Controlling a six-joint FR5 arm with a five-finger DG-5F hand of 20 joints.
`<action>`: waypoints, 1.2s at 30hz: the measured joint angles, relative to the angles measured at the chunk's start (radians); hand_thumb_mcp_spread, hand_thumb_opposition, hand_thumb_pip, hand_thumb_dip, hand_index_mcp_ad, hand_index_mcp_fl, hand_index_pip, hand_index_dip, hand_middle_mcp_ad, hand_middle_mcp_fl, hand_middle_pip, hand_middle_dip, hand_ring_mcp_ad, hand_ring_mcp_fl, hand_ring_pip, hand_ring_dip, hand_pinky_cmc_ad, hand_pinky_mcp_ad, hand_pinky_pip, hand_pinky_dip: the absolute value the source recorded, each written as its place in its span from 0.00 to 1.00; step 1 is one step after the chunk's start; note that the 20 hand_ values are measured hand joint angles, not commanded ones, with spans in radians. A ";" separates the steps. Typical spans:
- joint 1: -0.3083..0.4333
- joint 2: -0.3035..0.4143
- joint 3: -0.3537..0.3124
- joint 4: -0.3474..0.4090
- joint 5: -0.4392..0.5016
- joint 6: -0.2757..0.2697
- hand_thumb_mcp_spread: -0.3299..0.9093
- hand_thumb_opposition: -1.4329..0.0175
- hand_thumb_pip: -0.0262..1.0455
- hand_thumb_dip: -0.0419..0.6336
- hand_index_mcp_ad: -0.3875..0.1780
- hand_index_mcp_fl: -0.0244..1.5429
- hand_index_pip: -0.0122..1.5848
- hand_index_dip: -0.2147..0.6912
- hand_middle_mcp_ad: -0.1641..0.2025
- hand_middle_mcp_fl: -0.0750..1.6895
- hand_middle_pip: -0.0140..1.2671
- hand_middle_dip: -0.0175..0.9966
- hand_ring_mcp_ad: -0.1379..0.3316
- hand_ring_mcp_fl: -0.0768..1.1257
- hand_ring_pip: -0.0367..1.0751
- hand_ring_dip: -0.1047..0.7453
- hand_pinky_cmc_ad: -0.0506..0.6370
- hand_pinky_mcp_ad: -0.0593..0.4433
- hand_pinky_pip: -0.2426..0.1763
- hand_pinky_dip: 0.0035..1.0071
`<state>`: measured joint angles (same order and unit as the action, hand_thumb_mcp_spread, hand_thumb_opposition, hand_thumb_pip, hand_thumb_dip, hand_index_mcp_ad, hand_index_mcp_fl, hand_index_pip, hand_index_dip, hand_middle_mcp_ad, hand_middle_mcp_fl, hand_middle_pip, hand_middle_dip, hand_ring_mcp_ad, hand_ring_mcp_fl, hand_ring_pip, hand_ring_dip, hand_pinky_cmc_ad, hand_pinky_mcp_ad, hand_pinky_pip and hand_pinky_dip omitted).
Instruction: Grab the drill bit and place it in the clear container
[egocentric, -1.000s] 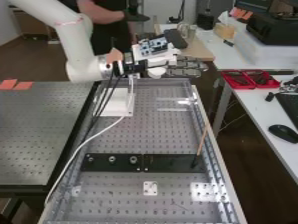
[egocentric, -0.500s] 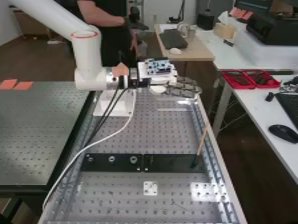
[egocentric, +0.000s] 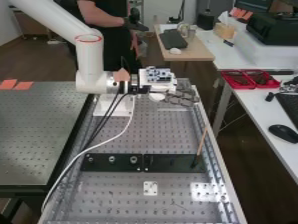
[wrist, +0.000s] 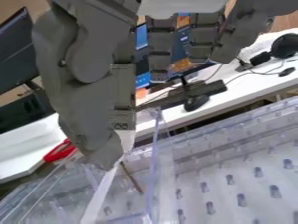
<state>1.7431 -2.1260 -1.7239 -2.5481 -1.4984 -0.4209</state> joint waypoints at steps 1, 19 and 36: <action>0.000 0.000 0.004 -0.012 -0.001 0.000 0.71 0.32 0.46 0.51 0.44 0.44 0.62 0.45 0.59 0.16 0.10 0.17 0.69 0.10 0.10 0.11 0.48 0.41 0.37 0.16; 0.000 0.022 0.011 -0.036 -0.001 -0.001 0.51 0.48 0.53 0.33 0.50 0.04 0.08 0.41 0.59 0.05 0.10 0.17 0.72 0.06 0.07 0.11 0.48 0.41 0.32 0.19; -0.017 0.176 -0.085 0.081 0.042 -0.012 0.51 0.48 0.53 0.31 0.50 0.04 0.07 0.41 0.59 0.05 0.10 0.17 0.72 0.06 0.07 0.11 0.48 0.41 0.32 0.21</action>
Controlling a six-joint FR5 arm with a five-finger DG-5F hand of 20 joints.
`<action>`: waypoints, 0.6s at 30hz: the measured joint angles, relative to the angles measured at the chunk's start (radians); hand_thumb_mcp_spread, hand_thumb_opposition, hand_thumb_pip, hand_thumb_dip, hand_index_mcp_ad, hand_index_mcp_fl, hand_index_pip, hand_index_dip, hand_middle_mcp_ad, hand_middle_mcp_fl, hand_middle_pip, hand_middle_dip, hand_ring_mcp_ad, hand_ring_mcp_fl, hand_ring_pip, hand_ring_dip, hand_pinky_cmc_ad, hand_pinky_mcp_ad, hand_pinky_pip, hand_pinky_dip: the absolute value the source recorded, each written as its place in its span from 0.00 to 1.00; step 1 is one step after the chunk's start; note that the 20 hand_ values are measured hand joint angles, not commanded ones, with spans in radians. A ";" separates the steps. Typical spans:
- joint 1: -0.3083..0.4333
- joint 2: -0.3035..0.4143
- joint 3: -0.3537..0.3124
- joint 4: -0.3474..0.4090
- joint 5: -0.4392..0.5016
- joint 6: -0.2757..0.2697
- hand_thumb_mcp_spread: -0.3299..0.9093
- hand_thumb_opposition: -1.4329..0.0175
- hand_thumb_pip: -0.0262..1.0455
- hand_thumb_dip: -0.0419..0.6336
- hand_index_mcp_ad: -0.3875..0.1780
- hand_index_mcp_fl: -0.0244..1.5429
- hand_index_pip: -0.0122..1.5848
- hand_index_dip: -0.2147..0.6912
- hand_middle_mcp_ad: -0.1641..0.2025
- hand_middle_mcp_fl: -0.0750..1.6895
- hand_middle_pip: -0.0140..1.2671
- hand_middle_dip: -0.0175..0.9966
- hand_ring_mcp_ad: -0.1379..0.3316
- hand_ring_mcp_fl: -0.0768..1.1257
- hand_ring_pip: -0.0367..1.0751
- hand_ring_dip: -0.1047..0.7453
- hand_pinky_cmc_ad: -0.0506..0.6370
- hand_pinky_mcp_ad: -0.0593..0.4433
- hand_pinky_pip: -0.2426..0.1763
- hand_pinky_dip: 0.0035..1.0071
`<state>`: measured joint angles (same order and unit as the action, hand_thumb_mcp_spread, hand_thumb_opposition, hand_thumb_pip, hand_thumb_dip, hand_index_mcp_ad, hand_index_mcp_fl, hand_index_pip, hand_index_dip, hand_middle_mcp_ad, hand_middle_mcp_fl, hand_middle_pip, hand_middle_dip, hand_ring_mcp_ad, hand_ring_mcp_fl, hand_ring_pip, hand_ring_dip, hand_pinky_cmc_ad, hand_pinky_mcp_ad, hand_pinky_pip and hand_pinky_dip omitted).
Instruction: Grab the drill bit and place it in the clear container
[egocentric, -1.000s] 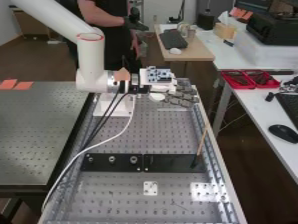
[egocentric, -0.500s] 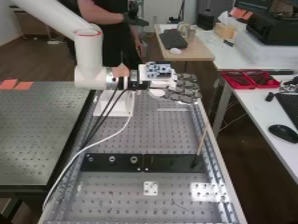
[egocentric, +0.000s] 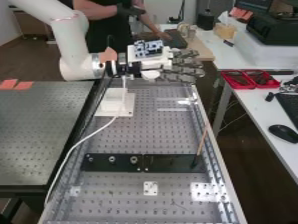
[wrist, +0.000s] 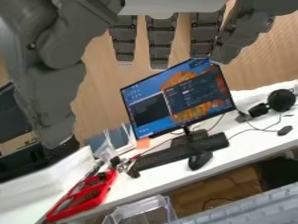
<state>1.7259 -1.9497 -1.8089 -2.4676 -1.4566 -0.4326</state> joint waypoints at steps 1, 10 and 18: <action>-0.001 0.013 -0.007 0.001 0.004 -0.003 0.51 0.48 0.53 0.31 0.50 0.04 0.07 0.41 0.59 0.05 0.10 0.17 0.72 0.06 0.07 0.11 0.48 0.41 0.32 0.21; -0.006 0.104 -0.053 -0.002 0.067 -0.035 0.47 0.51 0.48 0.26 0.51 0.05 0.07 0.41 0.59 0.05 0.10 0.17 0.72 0.06 0.07 0.11 0.48 0.41 0.32 0.22; -0.012 0.168 -0.085 -0.007 0.079 -0.053 0.47 0.51 0.45 0.21 0.52 0.05 0.07 0.41 0.59 0.05 0.10 0.17 0.72 0.06 0.07 0.11 0.48 0.42 0.29 0.25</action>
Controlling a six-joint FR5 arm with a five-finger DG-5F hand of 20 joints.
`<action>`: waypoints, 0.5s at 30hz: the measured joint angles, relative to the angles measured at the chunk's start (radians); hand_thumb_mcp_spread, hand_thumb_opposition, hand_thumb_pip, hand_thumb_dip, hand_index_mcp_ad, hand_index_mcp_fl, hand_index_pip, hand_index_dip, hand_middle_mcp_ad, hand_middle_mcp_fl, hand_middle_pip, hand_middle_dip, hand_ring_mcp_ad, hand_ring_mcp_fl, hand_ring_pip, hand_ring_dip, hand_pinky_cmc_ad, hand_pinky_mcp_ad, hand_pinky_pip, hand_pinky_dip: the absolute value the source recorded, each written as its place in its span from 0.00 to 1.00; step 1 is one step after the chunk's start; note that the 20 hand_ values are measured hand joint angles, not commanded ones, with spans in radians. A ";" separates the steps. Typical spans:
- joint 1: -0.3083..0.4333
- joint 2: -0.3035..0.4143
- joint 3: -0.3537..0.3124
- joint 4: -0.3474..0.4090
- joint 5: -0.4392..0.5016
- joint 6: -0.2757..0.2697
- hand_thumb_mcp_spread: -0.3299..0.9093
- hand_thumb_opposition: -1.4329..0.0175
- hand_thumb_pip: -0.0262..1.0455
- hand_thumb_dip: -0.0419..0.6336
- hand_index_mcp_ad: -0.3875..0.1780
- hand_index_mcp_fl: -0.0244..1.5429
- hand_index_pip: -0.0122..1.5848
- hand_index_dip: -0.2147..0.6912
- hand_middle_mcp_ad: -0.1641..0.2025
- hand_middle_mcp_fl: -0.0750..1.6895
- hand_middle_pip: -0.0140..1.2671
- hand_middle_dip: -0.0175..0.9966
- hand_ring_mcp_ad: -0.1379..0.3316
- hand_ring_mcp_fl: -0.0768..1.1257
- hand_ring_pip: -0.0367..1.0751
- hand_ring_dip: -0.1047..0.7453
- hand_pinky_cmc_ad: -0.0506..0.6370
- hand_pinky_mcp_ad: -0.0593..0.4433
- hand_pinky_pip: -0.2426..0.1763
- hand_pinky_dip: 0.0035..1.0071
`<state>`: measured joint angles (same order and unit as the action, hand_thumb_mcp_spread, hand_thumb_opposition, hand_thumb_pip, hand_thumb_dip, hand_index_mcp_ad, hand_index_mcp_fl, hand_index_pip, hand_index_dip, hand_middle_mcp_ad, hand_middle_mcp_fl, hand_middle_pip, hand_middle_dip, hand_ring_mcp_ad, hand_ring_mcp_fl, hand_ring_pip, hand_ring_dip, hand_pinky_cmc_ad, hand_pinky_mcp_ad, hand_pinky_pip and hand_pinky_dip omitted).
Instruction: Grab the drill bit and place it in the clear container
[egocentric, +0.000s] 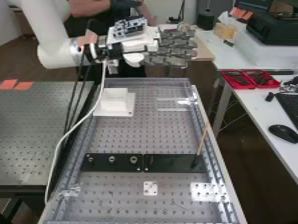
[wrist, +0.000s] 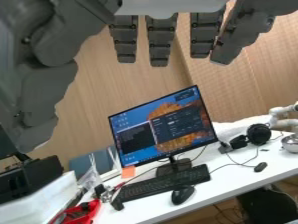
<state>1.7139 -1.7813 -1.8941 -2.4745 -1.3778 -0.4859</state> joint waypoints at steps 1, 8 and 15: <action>-0.001 0.007 -0.004 -0.002 -0.002 -0.002 0.47 0.51 0.45 0.21 0.52 0.05 0.07 0.41 0.58 0.05 0.10 0.17 0.72 0.06 0.07 0.11 0.48 0.44 0.28 0.25; 0.000 0.029 -0.013 -0.014 0.004 -0.007 0.47 0.51 0.45 0.20 0.52 0.05 0.06 0.41 0.58 0.05 0.10 0.17 0.72 0.06 0.07 0.11 0.48 0.45 0.29 0.25; 0.000 0.036 -0.017 -0.017 -0.008 -0.007 0.47 0.51 0.45 0.20 0.52 0.05 0.06 0.41 0.58 0.05 0.10 0.17 0.72 0.06 0.07 0.11 0.48 0.45 0.29 0.25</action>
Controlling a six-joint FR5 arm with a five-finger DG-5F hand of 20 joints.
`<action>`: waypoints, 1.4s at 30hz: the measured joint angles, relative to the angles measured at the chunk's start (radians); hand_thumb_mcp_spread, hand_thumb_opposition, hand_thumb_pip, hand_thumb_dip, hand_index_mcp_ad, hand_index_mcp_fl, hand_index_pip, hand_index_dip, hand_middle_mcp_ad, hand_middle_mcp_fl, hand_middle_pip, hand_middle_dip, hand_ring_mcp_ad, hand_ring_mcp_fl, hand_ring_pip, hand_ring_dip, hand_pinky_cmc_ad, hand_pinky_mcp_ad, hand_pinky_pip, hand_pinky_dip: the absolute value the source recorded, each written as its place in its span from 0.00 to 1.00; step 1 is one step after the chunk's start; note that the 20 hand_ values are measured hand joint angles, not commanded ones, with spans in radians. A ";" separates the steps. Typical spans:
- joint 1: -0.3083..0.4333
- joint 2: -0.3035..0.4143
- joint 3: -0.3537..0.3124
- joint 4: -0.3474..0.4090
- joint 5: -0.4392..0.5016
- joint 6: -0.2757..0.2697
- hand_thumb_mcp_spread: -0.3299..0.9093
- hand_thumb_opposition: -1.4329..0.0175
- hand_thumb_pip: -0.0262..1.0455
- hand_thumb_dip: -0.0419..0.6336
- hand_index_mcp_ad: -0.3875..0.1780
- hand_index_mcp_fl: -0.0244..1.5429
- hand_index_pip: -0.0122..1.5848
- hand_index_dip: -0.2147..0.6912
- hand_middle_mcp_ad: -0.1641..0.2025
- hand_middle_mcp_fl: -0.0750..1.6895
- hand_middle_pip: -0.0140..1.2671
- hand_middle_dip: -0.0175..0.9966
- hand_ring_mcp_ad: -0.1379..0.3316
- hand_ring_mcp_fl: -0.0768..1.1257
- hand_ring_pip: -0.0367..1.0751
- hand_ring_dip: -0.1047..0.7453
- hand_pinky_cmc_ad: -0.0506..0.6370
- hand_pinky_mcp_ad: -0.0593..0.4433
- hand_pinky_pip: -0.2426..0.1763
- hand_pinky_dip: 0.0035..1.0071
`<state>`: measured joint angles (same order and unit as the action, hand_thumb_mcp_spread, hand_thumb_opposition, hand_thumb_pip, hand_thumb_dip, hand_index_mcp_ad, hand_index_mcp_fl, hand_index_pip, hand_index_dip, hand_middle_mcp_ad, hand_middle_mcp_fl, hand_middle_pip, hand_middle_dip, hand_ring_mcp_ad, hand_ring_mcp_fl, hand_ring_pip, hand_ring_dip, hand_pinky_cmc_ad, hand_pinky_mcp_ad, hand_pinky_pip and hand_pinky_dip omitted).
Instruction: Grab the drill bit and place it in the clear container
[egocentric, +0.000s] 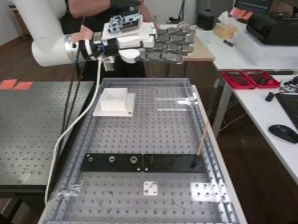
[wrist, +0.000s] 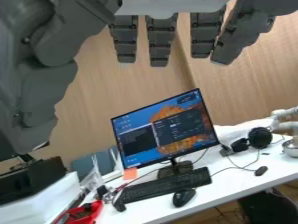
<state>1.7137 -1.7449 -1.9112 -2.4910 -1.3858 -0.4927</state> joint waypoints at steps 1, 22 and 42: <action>0.000 0.000 0.000 0.002 -0.006 0.001 0.47 0.51 0.45 0.20 0.52 0.05 0.06 0.41 0.58 0.05 0.10 0.17 0.72 0.06 0.07 0.11 0.48 0.45 0.29 0.25; -0.001 0.001 0.005 0.003 -0.007 0.002 0.47 0.51 0.43 0.20 0.53 0.05 0.06 0.41 0.59 0.05 0.10 0.17 0.73 0.06 0.07 0.11 0.48 0.45 0.29 0.26; -0.002 0.015 0.013 -0.028 -0.021 0.002 0.45 0.52 0.30 0.12 0.59 0.07 0.05 0.41 0.59 0.05 0.10 0.16 0.78 0.06 0.07 0.09 0.48 0.49 0.25 0.25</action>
<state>1.7118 -1.7297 -1.8983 -2.5189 -1.4068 -0.4909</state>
